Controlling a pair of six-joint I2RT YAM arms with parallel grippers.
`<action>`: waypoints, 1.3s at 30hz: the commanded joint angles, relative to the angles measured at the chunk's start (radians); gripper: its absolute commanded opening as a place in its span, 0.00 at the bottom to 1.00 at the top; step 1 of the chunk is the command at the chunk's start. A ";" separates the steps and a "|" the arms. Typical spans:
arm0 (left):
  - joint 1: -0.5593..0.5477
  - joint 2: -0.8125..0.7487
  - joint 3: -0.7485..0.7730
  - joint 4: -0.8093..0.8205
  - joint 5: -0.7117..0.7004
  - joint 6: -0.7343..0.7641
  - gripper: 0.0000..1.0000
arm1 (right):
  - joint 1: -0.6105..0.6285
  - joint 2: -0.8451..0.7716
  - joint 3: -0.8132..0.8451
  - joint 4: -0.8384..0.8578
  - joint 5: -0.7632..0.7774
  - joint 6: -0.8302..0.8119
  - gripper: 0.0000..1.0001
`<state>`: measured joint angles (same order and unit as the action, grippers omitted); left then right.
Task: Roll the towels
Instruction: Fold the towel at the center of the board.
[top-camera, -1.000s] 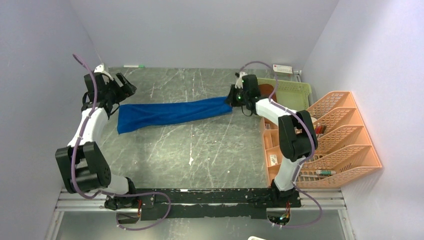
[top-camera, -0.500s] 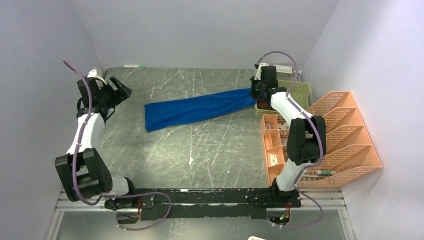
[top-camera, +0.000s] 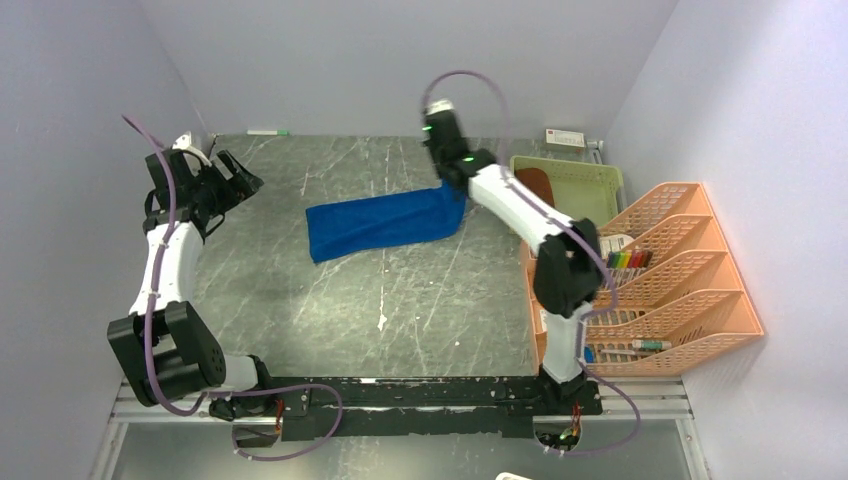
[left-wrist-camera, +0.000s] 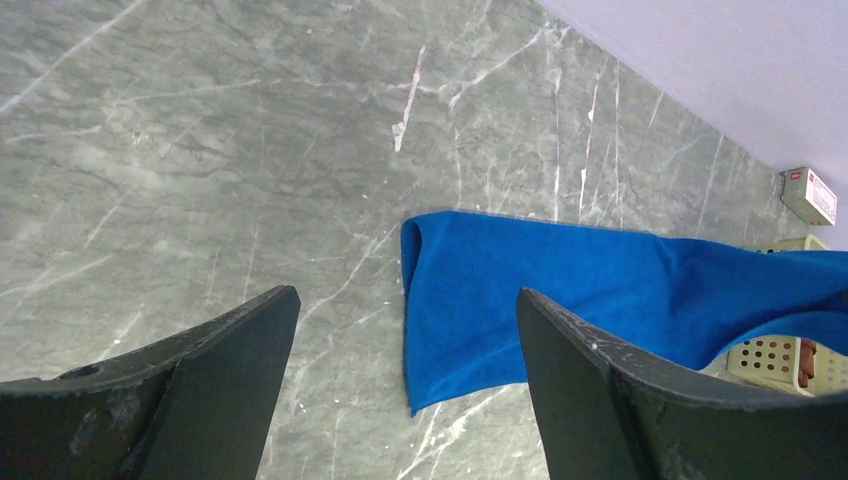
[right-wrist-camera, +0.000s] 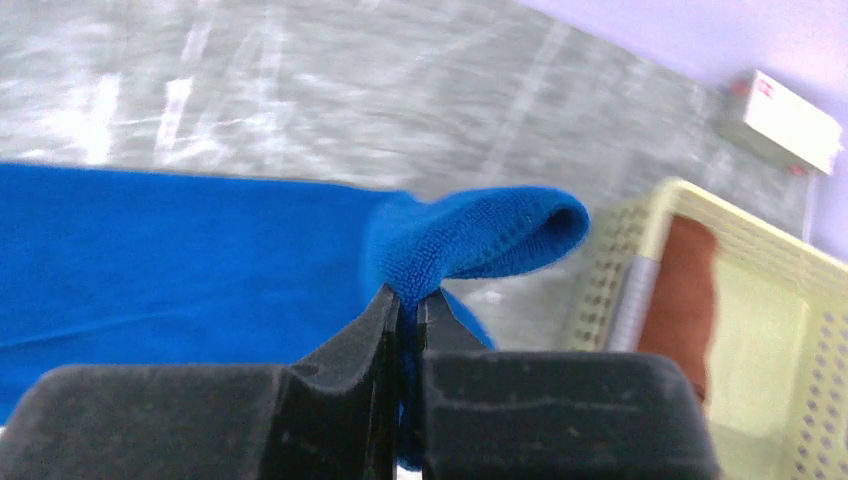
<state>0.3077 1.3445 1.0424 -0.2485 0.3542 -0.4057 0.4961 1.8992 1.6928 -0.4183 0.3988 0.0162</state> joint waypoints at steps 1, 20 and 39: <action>0.035 -0.032 0.071 -0.098 0.046 0.043 0.92 | 0.210 0.222 0.209 -0.175 0.243 -0.025 0.00; 0.226 -0.091 0.001 -0.099 0.259 0.026 0.95 | 0.512 0.619 0.673 -0.194 -0.040 0.043 0.00; 0.241 -0.105 -0.012 -0.094 0.282 0.020 0.95 | 0.514 0.690 0.701 0.036 -0.171 0.089 0.01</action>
<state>0.5358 1.2644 1.0328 -0.3561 0.6006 -0.3752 1.0073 2.5732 2.4016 -0.4892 0.2676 0.0891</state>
